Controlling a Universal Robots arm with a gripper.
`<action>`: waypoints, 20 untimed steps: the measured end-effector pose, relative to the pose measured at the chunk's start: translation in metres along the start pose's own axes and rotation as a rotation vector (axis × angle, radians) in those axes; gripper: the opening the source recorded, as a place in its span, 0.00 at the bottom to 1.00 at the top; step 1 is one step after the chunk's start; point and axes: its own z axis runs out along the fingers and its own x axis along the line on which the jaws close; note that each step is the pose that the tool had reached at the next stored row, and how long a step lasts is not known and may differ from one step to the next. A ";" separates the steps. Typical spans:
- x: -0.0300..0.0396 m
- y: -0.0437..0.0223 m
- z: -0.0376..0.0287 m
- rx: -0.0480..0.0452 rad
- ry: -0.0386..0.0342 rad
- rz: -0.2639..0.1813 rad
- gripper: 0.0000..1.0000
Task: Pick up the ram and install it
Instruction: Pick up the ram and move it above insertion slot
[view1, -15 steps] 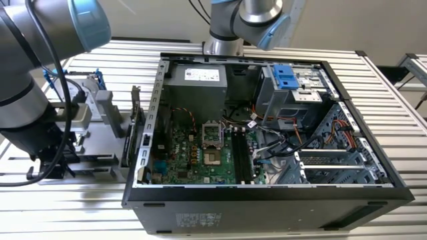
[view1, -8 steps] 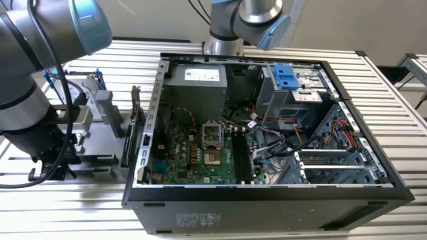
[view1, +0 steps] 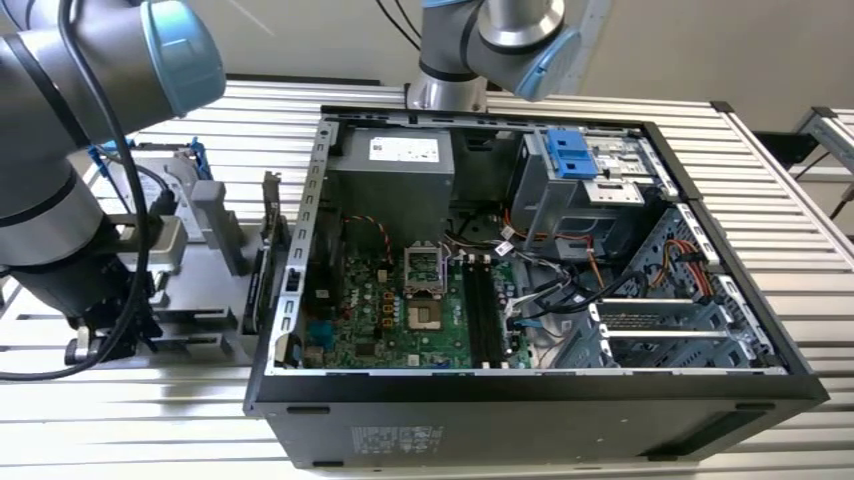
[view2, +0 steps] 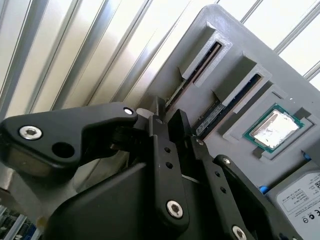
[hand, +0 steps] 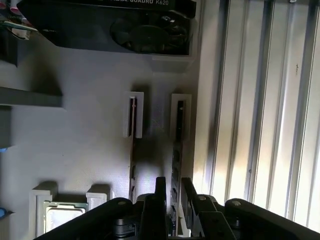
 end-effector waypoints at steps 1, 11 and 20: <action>0.0000 0.0000 0.0007 0.0001 -0.0001 0.000 0.00; 0.0001 -0.0001 0.0036 0.0000 0.0004 0.000 0.00; -0.0001 0.0019 0.0033 -0.0001 0.0005 0.000 0.00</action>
